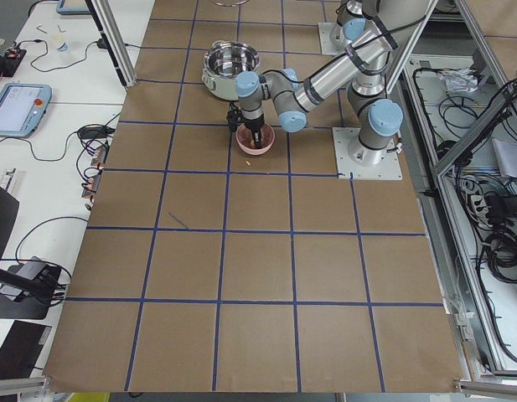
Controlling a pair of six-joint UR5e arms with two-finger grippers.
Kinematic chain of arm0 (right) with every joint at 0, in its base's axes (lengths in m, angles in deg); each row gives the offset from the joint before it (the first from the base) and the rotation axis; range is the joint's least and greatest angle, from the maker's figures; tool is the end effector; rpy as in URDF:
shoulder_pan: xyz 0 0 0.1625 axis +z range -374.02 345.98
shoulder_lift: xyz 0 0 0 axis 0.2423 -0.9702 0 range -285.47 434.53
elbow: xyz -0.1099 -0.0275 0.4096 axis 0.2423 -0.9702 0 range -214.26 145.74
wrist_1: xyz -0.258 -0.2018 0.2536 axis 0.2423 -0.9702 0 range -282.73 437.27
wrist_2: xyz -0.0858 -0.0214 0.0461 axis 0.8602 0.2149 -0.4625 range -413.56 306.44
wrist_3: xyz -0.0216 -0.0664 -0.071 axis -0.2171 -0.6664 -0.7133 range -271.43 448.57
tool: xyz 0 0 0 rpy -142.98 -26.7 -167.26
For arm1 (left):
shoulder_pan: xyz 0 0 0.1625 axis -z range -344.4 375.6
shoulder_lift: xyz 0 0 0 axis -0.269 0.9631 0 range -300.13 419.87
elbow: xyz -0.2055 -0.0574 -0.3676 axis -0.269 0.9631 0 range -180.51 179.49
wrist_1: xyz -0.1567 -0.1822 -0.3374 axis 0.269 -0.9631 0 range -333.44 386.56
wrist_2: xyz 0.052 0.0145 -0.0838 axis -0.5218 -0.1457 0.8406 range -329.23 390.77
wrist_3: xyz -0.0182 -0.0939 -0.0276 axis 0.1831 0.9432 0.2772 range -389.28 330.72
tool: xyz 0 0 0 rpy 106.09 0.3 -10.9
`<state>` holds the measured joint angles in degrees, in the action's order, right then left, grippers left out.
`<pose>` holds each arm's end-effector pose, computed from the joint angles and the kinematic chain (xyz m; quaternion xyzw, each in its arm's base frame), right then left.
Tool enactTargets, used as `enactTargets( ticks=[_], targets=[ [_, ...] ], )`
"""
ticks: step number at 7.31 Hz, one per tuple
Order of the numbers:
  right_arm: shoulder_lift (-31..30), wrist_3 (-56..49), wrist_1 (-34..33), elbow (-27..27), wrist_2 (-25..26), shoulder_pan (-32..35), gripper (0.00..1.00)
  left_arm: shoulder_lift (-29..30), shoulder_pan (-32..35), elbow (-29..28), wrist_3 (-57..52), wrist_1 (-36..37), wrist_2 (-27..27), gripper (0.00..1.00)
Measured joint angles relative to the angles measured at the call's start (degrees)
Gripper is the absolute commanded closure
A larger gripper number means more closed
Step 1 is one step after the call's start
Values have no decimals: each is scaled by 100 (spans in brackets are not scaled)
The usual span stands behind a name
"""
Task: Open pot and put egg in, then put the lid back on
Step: 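Grasp the egg in the pink bowl with the left gripper and lift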
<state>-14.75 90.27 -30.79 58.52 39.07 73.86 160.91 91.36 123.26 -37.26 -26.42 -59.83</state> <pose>0.1095 -0.5227 0.4924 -0.0359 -0.9910 0.1267 0.0233 -0.0188 -0.4638 0.1911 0.0542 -0.9962 -0.0677 0.0079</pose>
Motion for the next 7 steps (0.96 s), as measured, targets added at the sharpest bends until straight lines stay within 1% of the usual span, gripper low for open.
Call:
enactTargets(
  ticks=[2, 3, 4, 5, 6, 7],
  targets=[
    [-55, -41, 44, 14, -10, -3, 50, -170, 93, -245, -6, -168, -38, 98],
    [-66, -45, 51, 25, -14, 2, 50, -390, 229, -534, 33, -582, -43, 98],
    [-72, -47, 55, 33, -16, 6, 49, -581, 411, -946, 128, -1127, -37, 98],
    [-77, -47, 56, 36, -17, 11, 50, -675, 684, -1443, 377, -1633, -13, 98],
    [-77, -47, 68, 38, -19, 12, 50, -678, 1104, -1914, 824, -1948, 15, 98],
    [-75, -47, 96, 38, -22, 4, 50, -571, 1691, -2347, 1418, -2067, 31, 98]
  ],
)
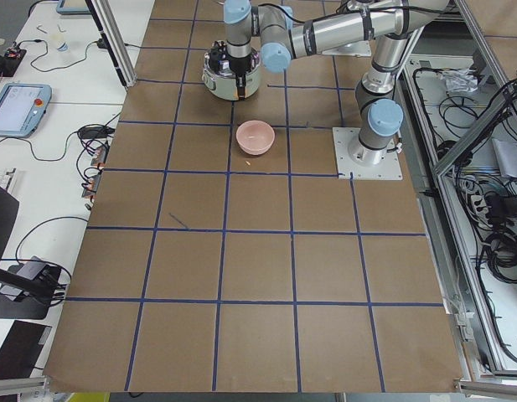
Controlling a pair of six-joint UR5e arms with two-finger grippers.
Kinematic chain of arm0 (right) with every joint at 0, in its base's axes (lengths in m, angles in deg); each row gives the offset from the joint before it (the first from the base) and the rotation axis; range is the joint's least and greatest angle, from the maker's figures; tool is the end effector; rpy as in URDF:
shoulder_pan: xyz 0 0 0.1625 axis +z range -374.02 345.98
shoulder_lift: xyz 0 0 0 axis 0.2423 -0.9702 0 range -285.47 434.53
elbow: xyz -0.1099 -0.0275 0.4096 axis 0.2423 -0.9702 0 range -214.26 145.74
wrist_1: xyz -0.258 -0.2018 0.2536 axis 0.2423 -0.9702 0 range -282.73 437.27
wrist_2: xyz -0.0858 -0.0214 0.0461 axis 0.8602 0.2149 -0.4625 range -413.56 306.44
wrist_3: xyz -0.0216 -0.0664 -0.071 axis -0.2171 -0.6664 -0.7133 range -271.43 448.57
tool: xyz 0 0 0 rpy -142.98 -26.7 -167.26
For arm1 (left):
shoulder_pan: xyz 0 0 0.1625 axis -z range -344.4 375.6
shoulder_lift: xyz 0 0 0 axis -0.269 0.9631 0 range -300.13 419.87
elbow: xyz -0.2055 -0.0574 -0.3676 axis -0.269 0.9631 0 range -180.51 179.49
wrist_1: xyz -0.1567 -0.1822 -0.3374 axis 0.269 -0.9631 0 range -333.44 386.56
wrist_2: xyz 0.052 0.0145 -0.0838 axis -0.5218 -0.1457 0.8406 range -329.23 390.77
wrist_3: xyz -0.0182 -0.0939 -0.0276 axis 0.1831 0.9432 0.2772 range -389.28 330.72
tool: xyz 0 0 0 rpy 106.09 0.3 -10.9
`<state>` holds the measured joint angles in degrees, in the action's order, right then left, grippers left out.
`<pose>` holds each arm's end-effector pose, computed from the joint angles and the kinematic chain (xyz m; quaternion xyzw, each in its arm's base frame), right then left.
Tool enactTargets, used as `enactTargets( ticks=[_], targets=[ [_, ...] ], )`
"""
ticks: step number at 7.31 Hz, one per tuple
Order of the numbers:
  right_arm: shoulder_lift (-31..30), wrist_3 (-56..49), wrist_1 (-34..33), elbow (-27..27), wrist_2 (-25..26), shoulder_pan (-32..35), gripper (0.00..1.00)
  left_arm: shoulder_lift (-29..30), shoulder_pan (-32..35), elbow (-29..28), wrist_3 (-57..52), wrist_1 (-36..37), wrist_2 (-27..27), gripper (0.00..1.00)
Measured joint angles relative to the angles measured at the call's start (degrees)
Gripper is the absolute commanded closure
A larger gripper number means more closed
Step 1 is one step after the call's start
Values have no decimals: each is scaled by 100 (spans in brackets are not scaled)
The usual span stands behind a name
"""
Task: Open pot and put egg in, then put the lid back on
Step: 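Carry the egg over the pot with the left gripper and release it inside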
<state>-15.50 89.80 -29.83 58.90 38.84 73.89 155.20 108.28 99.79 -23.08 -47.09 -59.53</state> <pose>0.1104 -0.5165 0.4937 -0.0312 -0.9919 0.1215 0.0218 -0.1569 -0.5114 0.3817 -0.0308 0.9995 -0.0065 0.0022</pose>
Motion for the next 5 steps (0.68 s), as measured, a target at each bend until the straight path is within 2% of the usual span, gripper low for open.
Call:
enactTargets(
  ticks=[2, 3, 5],
  targets=[
    [0, 0, 27, 0, 3, -8, 50, 529, 1094, -708, 962, 102, -13, 98],
    [1, 0, 30, 1, 5, -11, 50, 884, 1494, -917, 1248, 395, -34, 98],
    [3, -5, 37, 1, 5, -12, 50, 1607, 1885, -1018, 1433, 1162, -3, 98]
  ],
)
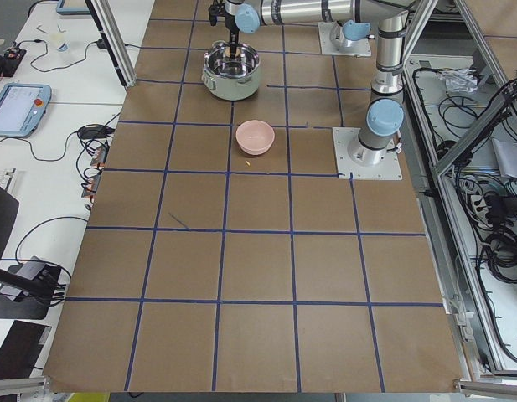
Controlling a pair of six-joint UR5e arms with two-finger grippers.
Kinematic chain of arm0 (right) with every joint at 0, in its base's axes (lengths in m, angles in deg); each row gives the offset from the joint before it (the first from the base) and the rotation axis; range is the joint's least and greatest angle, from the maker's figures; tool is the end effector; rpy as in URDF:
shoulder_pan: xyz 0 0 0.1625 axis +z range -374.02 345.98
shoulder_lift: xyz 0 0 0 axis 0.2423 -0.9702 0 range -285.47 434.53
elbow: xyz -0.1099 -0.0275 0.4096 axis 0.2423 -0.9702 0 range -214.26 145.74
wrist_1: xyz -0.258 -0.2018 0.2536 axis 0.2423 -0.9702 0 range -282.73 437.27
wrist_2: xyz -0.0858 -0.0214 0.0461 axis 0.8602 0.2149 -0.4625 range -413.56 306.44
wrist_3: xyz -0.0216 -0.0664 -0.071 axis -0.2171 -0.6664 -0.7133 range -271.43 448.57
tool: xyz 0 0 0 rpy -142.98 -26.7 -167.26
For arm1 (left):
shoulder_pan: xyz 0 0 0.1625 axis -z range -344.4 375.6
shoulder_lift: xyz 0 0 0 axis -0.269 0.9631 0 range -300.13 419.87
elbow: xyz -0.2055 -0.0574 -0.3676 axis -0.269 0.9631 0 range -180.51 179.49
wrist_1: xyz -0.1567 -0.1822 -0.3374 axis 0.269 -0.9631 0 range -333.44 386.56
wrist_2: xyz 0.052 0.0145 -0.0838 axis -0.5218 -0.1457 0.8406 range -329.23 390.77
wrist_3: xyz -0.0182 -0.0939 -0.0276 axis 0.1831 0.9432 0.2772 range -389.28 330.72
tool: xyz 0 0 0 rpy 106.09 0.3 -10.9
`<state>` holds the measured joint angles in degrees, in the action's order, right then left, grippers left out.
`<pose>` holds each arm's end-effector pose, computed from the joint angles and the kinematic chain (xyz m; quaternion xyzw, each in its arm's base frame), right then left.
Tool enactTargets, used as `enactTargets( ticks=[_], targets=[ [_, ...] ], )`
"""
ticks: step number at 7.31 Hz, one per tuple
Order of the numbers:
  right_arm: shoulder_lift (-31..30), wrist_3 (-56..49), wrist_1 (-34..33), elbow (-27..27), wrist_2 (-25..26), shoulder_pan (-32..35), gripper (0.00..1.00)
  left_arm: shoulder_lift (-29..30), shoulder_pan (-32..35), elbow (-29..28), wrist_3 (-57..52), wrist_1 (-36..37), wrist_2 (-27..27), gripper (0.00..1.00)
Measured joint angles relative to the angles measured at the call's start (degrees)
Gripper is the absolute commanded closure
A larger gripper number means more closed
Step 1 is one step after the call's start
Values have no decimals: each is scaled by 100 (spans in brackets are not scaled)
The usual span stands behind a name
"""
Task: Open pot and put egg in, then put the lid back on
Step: 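Carry the egg over the pot with the left gripper and release it inside, then raise the left gripper away from the pot while the right brings the lid over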
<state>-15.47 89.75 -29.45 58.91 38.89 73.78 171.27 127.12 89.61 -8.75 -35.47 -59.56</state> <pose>0.1094 -0.5164 0.4925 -0.0317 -0.9923 0.1178 0.0223 -0.3547 -0.5376 0.3266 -0.0084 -0.9984 0.0536 0.0175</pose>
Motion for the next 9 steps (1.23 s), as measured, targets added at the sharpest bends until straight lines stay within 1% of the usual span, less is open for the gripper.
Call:
enactTargets(
  ticks=[1, 2, 3, 4, 7, 8, 9],
  targets=[
    [0, -2, 0, 0, 0, -2, 50, 290, 69, 7, -37, 247, 8, 98],
    [0, -3, -2, 2, 0, -5, 50, 456, 103, 17, -87, 354, 3, 95],
    [0, -3, 1, 4, 2, -7, 50, 528, 117, 39, -122, 392, -3, 68],
    [0, -3, 2, 2, 6, -8, 50, 555, 121, 61, -149, 402, -7, 1],
    [0, -4, 3, 7, 3, -9, 50, 397, 123, 15, -389, 353, -38, 0],
    [0, -3, 3, 8, 3, -9, 50, 243, 104, -16, -463, 253, -34, 0],
    [0, -4, 2, 8, 4, -8, 50, -28, 24, -45, -568, -56, -26, 0]
  ],
)
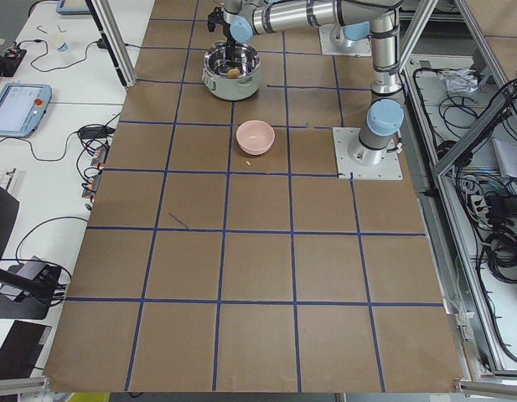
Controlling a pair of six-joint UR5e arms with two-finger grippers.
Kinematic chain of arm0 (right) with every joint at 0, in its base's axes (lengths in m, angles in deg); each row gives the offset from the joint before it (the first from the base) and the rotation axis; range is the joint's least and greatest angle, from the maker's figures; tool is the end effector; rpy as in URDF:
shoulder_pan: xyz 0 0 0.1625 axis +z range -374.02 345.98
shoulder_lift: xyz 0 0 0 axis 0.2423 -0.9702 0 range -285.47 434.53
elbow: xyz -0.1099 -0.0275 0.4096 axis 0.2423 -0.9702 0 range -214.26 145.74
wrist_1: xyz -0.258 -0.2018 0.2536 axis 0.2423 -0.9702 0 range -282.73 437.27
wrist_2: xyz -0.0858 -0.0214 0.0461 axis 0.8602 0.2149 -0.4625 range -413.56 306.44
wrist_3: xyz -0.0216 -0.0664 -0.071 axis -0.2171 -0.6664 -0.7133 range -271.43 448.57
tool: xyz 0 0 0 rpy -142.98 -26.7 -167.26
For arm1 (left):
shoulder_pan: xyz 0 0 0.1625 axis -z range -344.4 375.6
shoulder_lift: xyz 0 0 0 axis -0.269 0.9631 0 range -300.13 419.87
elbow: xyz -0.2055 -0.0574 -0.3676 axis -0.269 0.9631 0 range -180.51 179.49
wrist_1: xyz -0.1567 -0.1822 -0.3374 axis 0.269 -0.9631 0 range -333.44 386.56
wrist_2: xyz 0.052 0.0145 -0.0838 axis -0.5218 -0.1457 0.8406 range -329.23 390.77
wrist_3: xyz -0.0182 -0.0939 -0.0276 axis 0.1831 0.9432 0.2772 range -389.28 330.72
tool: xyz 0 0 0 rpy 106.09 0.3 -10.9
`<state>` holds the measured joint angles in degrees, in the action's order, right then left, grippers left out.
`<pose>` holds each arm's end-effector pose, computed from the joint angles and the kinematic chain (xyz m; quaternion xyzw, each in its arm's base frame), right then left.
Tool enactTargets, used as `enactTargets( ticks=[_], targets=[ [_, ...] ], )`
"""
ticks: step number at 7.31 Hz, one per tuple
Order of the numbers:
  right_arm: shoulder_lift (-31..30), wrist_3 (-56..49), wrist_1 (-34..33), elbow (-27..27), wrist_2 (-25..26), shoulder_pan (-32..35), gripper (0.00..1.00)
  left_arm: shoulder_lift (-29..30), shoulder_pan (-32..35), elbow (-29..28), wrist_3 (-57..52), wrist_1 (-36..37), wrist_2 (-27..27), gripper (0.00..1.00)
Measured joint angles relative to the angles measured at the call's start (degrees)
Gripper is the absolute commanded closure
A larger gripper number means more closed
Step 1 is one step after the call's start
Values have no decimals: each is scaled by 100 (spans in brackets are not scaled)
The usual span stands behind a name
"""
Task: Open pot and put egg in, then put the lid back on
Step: 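Raise the left gripper away from the pot while the right brings the lid over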
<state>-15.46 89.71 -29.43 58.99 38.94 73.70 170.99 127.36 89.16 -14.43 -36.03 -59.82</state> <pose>0.1086 -0.5165 0.4917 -0.0321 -0.9924 0.1169 0.0229 -0.3565 -0.5364 0.3323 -0.0598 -0.9965 0.0565 0.0132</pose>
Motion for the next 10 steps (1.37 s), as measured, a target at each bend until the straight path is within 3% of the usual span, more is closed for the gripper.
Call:
enactTargets(
  ticks=[5, 8, 10],
  targets=[
    [73, 232, -53, -4, -339, 221, 50, -2022, -972, 65, -893, -2522, -48, 3],
    [423, 848, -367, -26, -474, 1024, 49, -2569, -1831, 267, -1640, -3208, -48, 3],
    [760, 1176, -784, -53, -449, 1628, 49, -2660, -1987, 308, -1690, -3237, -35, 0]
  ],
)
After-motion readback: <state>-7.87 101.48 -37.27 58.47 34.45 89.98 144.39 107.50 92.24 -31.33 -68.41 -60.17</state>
